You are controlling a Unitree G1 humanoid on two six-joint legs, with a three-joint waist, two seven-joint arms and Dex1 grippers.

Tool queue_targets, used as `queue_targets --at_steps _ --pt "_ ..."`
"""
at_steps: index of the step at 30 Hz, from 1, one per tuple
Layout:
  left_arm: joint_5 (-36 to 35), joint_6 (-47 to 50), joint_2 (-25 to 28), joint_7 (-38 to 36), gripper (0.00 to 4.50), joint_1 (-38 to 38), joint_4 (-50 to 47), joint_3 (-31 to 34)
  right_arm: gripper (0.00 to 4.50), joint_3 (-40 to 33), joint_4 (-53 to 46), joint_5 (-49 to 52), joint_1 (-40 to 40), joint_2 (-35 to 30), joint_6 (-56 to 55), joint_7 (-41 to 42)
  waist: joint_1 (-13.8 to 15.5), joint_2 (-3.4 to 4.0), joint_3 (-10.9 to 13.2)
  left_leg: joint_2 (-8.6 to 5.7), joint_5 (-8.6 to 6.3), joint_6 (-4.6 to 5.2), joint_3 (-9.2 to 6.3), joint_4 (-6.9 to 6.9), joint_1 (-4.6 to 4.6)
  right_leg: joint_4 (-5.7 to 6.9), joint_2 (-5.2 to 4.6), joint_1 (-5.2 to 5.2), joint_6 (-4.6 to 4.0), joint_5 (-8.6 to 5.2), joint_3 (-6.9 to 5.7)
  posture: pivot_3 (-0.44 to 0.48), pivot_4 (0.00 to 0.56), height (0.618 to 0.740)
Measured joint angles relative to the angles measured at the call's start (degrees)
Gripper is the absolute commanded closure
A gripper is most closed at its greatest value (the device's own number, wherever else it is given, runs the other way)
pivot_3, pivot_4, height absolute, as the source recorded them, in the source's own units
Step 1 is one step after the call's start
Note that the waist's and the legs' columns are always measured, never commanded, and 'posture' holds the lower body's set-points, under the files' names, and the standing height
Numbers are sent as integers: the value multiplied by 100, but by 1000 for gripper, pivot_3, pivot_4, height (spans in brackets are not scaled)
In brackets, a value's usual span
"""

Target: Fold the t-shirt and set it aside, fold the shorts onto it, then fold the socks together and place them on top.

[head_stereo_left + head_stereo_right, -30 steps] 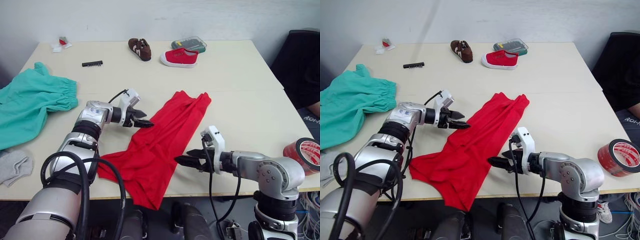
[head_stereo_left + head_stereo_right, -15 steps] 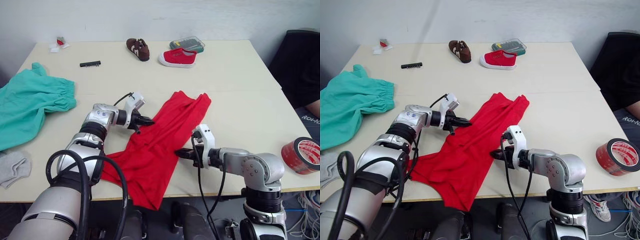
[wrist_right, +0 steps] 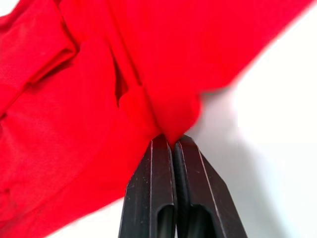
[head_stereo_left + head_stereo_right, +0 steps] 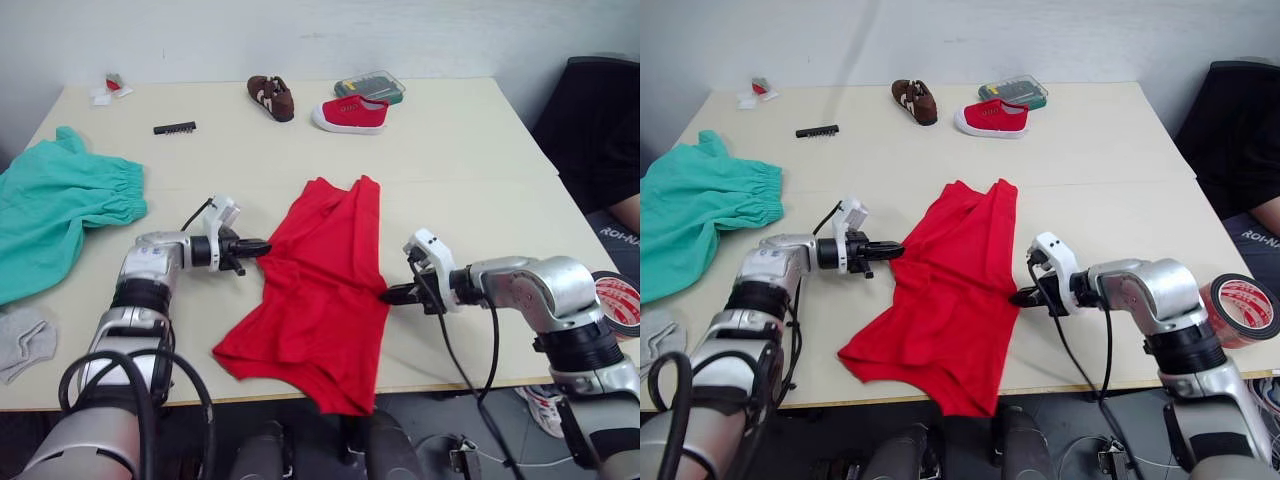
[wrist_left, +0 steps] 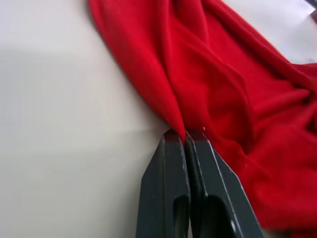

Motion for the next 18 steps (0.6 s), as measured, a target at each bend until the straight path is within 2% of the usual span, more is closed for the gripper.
queue_targets --at_steps 3,8,12,18 --pt "-466 972 42 503 4500 1137 -2010 340 4462 601 594 -343 -372 -178 -771 799 -11 -1 1 0 0 -1 7 5 4 4 0 1 1 0 8 0 150 740" --pt "-1018 1999 -154 1464 4500 2056 -3864 915 4462 839 1269 -704 -636 -57 -1658 1613 39 -5 3 0 1 -4 1 13 5 -2 -8 5 2 2 7 0 150 740" --pt "-1236 2216 -172 1940 4500 2173 -4307 1107 4462 1012 1424 -959 -806 -16 -2242 2245 84 -5 3 0 0 -13 -1 10 10 -3 -9 5 2 2 6 0 150 740" --pt "-1395 2136 -40 2130 4500 2172 -4279 1160 4462 1112 2373 -1589 -1328 191 -3068 2512 111 -4 4 0 -1 -17 3 8 10 -2 -8 3 0 2 6 0 150 740"
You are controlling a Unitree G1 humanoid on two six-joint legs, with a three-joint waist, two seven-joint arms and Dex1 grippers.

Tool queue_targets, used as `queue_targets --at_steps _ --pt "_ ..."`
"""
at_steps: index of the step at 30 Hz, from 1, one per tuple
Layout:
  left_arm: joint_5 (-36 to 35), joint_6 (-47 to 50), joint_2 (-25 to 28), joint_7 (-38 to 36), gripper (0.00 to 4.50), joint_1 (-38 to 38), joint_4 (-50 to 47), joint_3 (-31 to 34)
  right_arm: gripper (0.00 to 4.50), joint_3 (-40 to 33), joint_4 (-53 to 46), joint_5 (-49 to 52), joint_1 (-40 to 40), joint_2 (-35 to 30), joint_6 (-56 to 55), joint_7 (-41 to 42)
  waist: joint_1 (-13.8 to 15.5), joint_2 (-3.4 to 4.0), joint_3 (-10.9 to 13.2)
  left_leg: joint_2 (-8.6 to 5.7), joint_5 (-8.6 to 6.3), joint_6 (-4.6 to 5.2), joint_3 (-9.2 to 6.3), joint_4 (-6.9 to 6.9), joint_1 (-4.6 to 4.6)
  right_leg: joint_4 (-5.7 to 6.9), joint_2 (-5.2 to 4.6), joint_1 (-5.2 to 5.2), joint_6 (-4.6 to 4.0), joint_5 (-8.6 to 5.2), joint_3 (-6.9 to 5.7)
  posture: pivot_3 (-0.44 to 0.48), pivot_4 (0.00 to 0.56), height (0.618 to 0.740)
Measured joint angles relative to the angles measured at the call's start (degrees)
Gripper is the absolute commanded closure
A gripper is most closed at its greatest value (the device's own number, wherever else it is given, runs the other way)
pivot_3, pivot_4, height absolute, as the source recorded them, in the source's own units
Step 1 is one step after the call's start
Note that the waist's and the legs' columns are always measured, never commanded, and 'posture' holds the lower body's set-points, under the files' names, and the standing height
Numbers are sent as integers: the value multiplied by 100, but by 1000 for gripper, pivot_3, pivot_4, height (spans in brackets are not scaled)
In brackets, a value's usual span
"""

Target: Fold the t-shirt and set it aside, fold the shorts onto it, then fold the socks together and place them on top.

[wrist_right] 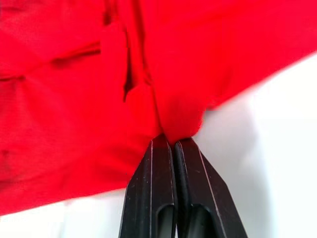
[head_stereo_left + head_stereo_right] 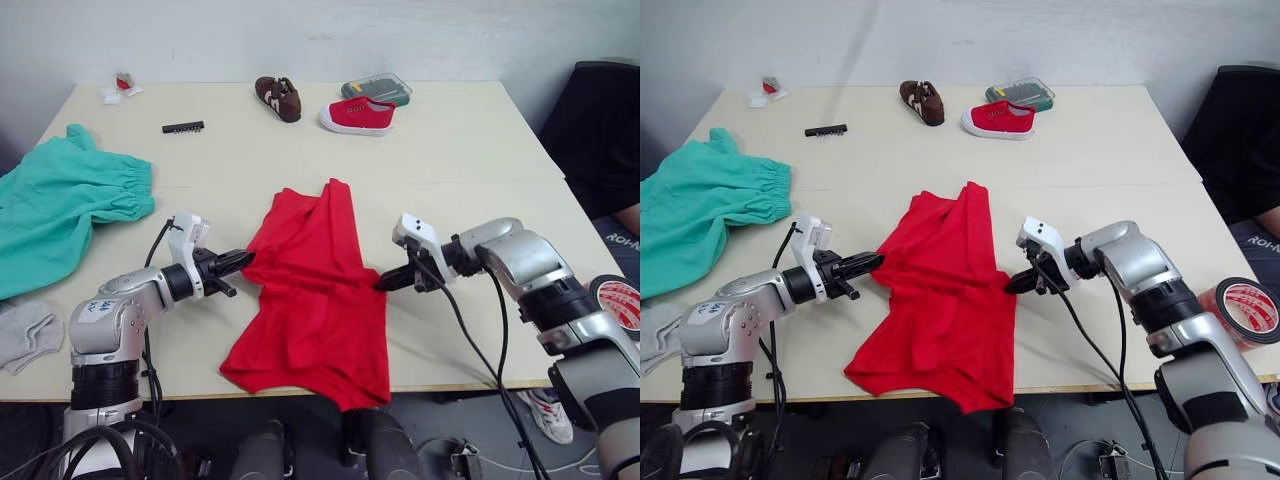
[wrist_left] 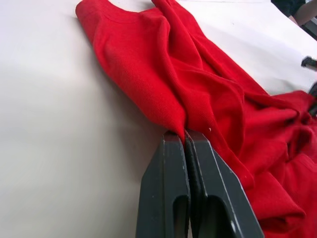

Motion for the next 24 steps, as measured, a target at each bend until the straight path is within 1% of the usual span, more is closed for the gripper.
queue_targets --at_steps 3,6,8,12,15,17,19,22,24 --pt "-6 -172 37 25 4500 6 53 -38 4462 -1 507 -267 -265 174 -368 0 6 0 0 0 1 -1 -1 -3 -1 2 0 0 -1 0 -2 0 150 740" --pt "-5 -366 72 29 4500 6 271 -134 4462 -5 853 -514 -339 330 -705 -83 7 0 0 0 1 -1 0 -2 -3 6 0 0 -1 0 -1 0 150 740" --pt "-5 -436 69 31 4500 2 369 -211 4462 -6 887 -574 -317 350 -756 -94 7 1 0 0 1 -1 0 -2 -5 5 0 0 -1 0 -2 0 150 740" --pt "-6 -699 60 -88 4500 -191 782 -433 4462 -190 463 -653 0 328 -789 -177 25 1 0 0 1 -1 -2 0 -6 5 0 1 -1 0 -4 0 150 740" --pt "22 -1025 134 -298 3826 -432 1130 -537 3807 -546 32 -600 358 363 -549 -537 26 1 0 0 1 -3 -2 1 -5 5 0 1 -1 0 -4 0 150 740" --pt "199 -1394 341 -449 3200 -509 1306 -693 3153 -787 -457 -523 694 337 -377 -776 28 1 0 1 2 -6 -4 -4 -4 6 0 0 -1 0 -5 0 150 740" --pt "468 -1851 661 -670 2538 -508 1408 -905 2445 -1009 -1094 -420 1157 157 -249 -914 23 2 1 1 0 -9 -2 -10 -4 1 0 -2 -2 -1 -6 0 150 740" --pt "957 -2891 1318 -1152 1581 -474 1613 -1187 1405 -1284 -2115 -388 1865 -397 -327 -972 25 9 5 0 -5 -11 1 -14 -6 -14 0 -4 -2 -1 -5 0 150 740" --pt "1205 -3735 1767 -1517 944 -380 1758 -1253 1399 -1588 -2747 -384 2448 -864 -638 -942 39 12 7 1 -11 -14 -1 -21 -7 -45 0 -4 -2 -1 -8 0 150 740"
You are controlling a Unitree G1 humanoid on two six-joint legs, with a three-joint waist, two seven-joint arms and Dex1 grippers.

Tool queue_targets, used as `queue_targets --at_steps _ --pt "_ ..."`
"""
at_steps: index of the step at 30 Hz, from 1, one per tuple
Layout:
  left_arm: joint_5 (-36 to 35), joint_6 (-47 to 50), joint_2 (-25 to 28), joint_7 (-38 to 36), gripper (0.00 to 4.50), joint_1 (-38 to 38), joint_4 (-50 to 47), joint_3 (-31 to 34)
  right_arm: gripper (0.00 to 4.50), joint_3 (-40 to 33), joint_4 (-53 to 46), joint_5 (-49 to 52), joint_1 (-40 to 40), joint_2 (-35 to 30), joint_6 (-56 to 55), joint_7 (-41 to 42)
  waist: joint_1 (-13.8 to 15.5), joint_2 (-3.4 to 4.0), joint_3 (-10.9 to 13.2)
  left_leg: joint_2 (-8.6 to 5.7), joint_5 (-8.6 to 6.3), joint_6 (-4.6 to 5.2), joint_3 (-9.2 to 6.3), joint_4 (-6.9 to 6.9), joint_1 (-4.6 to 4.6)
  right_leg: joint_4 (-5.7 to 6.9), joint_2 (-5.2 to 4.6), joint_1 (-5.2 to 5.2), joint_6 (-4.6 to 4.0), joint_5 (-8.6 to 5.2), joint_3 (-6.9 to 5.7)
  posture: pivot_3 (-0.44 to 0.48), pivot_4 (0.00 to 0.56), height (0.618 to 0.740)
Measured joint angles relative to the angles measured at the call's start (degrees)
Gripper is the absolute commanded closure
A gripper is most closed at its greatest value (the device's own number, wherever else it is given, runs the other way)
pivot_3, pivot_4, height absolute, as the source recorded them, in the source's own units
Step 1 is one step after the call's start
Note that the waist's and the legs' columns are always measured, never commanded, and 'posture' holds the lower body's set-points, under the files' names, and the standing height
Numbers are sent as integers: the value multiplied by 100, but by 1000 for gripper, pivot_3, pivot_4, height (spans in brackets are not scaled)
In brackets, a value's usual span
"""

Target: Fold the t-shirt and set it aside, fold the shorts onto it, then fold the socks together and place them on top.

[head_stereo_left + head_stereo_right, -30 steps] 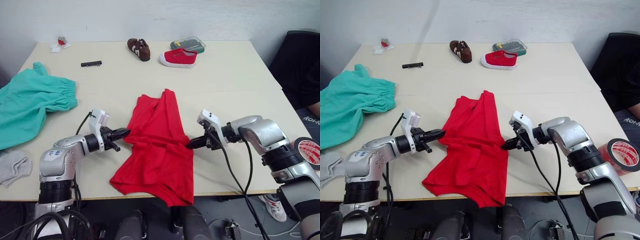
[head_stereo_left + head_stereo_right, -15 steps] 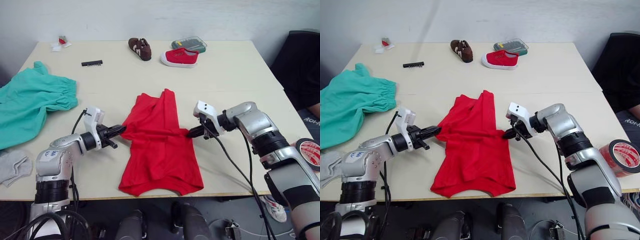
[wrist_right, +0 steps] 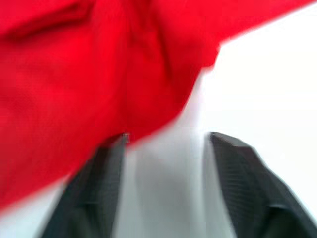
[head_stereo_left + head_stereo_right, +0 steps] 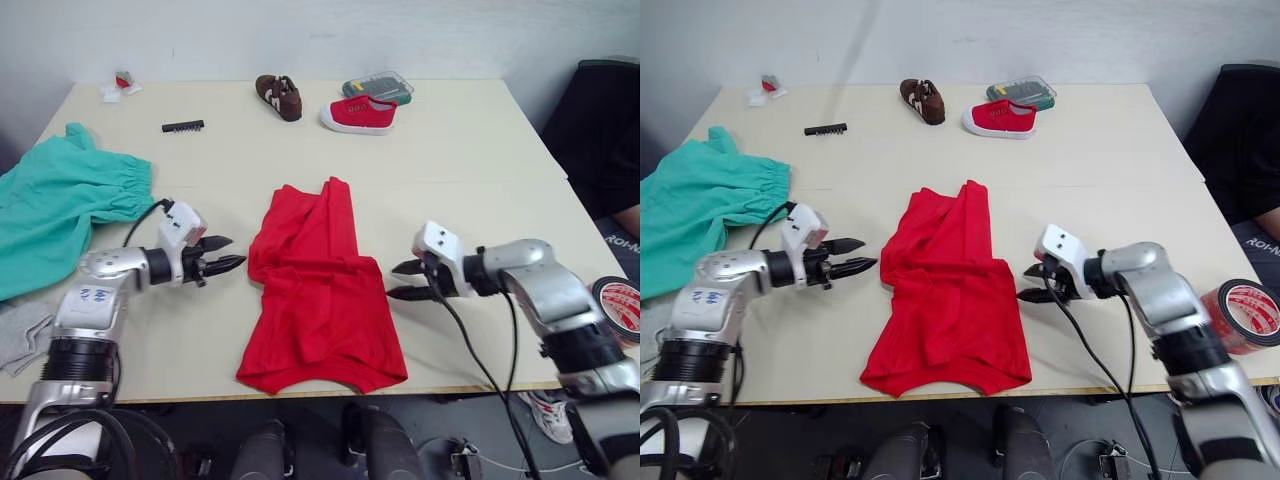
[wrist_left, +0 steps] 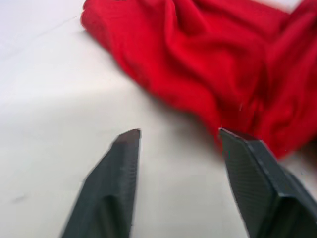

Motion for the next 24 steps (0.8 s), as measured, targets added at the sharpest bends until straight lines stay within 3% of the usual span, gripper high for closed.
queue_targets --at_steps 1,4,10,13,24 --pt "71 -386 193 -178 655 83 58 7 1399 -144 -184 -7 241 -173 -189 22 -4 0 0 0 -4 1 1 -2 2 -2 0 1 0 0 1 0 150 740" --pt "108 -1904 508 -927 655 504 -8 60 1399 -559 -579 -128 1131 -539 -1462 49 1 3 1 1 -27 -23 5 -3 4 -9 0 4 0 0 2 0 150 740" --pt "180 -4520 548 -1769 655 1122 -338 -277 1399 -689 -389 -696 2158 -558 -5273 -28 7 7 6 1 -22 -17 14 -1 15 -3 1 12 5 3 4 0 150 740" --pt "191 -5243 440 -1837 655 1214 -424 -443 1399 -578 -89 -957 2318 -558 -6520 -113 6 9 6 1 -18 -11 14 1 26 1 1 21 5 6 8 0 150 740" --pt "370 -6631 289 -1740 655 1083 278 -1004 1399 102 316 -1478 1930 -4 -7410 -687 11 21 0 6 -4 25 9 4 57 1 5 52 3 6 8 0 150 740"
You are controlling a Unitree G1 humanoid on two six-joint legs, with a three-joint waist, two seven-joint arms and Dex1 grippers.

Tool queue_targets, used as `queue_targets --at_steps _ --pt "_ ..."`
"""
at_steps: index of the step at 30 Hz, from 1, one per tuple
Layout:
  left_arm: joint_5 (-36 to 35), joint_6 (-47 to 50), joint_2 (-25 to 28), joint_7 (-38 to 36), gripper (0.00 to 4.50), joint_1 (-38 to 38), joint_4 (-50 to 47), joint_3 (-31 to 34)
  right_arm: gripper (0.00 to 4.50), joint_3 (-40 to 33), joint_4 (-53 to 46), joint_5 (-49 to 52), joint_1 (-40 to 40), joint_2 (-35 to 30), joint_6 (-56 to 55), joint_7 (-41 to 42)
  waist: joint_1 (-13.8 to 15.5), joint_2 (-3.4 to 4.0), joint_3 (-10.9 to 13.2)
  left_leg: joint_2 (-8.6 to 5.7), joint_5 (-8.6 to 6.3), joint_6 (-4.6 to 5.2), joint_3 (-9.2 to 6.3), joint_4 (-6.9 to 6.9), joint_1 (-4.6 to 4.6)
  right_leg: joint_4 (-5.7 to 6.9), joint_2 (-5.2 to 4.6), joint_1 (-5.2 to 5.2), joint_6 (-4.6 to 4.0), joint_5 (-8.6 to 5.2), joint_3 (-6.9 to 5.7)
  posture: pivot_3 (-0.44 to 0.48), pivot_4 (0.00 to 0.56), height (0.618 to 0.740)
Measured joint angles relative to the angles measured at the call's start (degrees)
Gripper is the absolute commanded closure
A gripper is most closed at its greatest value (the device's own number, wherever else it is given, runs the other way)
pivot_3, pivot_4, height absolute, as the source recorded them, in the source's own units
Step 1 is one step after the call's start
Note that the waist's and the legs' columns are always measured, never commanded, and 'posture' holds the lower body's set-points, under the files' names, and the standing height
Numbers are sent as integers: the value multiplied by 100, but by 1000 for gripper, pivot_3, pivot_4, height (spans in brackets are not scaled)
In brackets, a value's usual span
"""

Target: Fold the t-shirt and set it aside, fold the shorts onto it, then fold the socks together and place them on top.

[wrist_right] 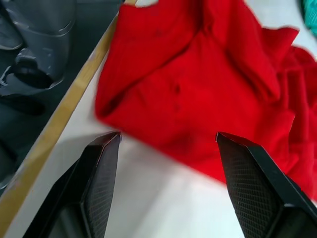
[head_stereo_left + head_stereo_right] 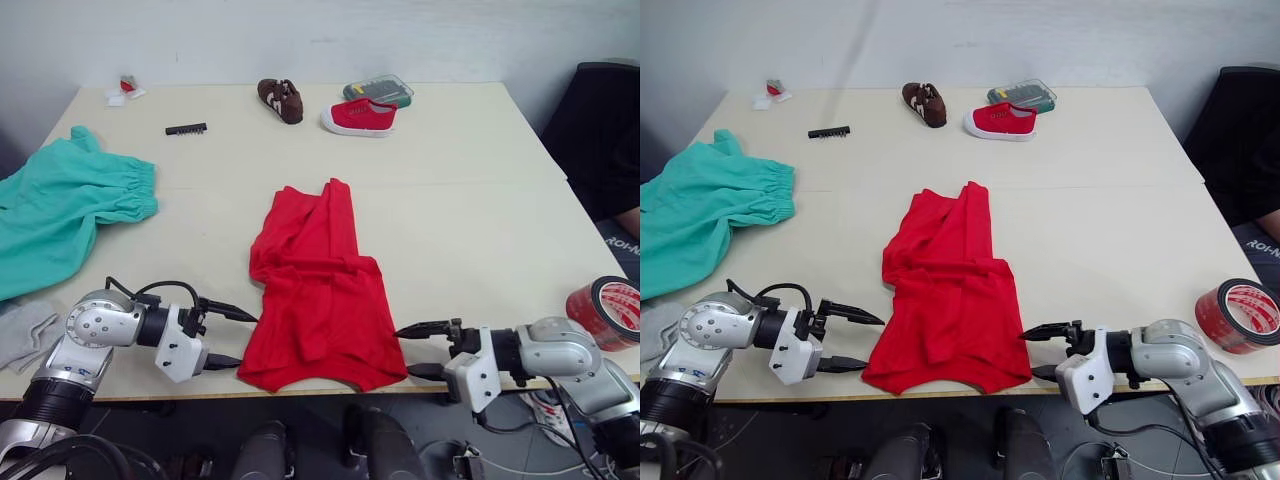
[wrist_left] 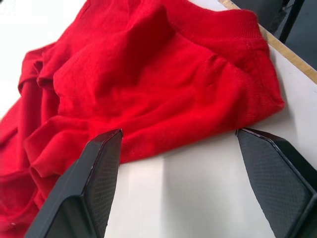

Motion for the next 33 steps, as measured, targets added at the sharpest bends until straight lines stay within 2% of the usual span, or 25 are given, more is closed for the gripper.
queue_targets --at_steps 1,5,14,21,26,30,33 --pt "32 -103 -4 1 655 -50 37 -46 1399 85 19 -31 -64 62 15 -56 1 5 -1 0 -13 21 0 0 10 0 -1 9 -1 0 1 0 150 740" --pt "35 -237 -11 35 1538 -90 163 -230 1399 231 4 -76 -146 106 131 -157 13 27 -5 3 -34 42 -2 -4 46 -8 -1 48 -7 -5 2 0 150 740" --pt "-39 274 -115 34 4487 -24 159 -527 4463 355 -184 89 -123 186 571 -253 148 32 -3 2 -34 48 -2 2 44 -7 -2 48 -6 -4 1 0 150 740" --pt "-83 666 -317 123 4487 -26 115 -532 4463 288 -361 246 -35 59 750 -295 158 32 -2 1 -35 52 -3 3 41 -8 -3 49 -5 -4 0 0 150 740" --pt "-334 1611 -327 160 4487 208 -431 -513 4463 130 -730 611 80 -58 1256 -297 128 36 1 2 -35 51 -3 3 34 -8 -3 42 -5 -4 0 0 150 740" --pt "-722 2720 185 -193 4487 659 -1238 -513 4463 -52 -1198 775 174 -316 1443 -258 94 37 8 11 -39 43 -3 0 33 -14 8 40 -8 -9 -3 0 150 740" --pt "-903 3344 384 -363 4487 965 -1593 -474 4463 -160 -1806 1315 436 -423 2281 -231 121 49 16 12 -42 44 -6 0 32 -15 8 40 -9 -11 -2 0 150 740"
